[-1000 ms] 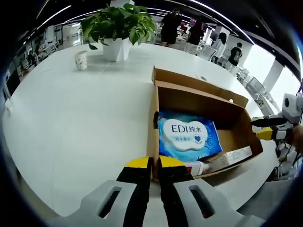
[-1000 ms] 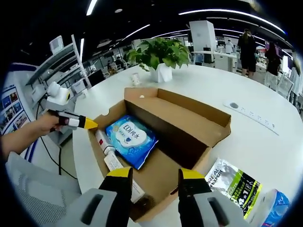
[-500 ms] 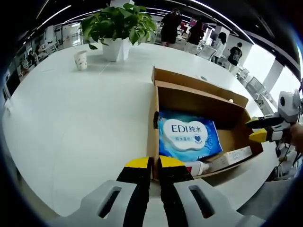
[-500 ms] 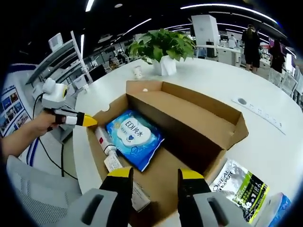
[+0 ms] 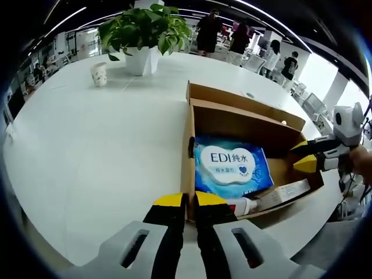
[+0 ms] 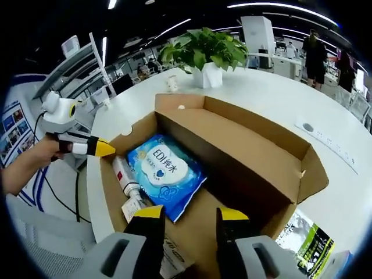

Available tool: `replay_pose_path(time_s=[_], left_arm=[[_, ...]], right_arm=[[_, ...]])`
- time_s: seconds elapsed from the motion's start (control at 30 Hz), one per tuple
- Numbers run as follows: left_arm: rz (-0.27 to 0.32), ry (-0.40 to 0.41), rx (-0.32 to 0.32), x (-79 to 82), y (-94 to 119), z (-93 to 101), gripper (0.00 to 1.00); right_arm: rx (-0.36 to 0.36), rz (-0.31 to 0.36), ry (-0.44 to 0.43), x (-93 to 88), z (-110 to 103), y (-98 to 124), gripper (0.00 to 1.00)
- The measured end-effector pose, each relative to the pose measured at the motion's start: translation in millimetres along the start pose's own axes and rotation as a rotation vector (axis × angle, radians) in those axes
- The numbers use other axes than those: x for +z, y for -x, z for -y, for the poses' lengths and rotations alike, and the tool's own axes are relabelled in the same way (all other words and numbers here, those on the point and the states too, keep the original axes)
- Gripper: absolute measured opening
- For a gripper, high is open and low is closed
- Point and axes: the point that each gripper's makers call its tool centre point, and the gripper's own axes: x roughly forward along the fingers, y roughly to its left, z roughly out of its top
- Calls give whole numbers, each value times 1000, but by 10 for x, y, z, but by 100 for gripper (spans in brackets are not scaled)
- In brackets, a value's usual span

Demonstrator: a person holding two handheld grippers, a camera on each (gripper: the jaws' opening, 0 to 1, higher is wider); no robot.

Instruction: Operate the shoe box by opening the lid, removing the specified soft item, and placing it in the target area until the item is outside and the box remains undamaged.

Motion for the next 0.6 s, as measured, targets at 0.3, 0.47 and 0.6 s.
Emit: replay_pose_path(time_s=[0.3, 0.47, 0.6], left_arm=[[0, 3, -1, 1, -4, -1, 3], [-4, -1, 1, 1, -12, -6, 3], [-7, -2, 2, -1, -14, -3, 3]], right_arm=[[14, -33, 19, 1, -18, -215, 29], [7, -35, 11, 22, 16, -307, 27], [2, -35, 12, 38, 77, -407, 27]])
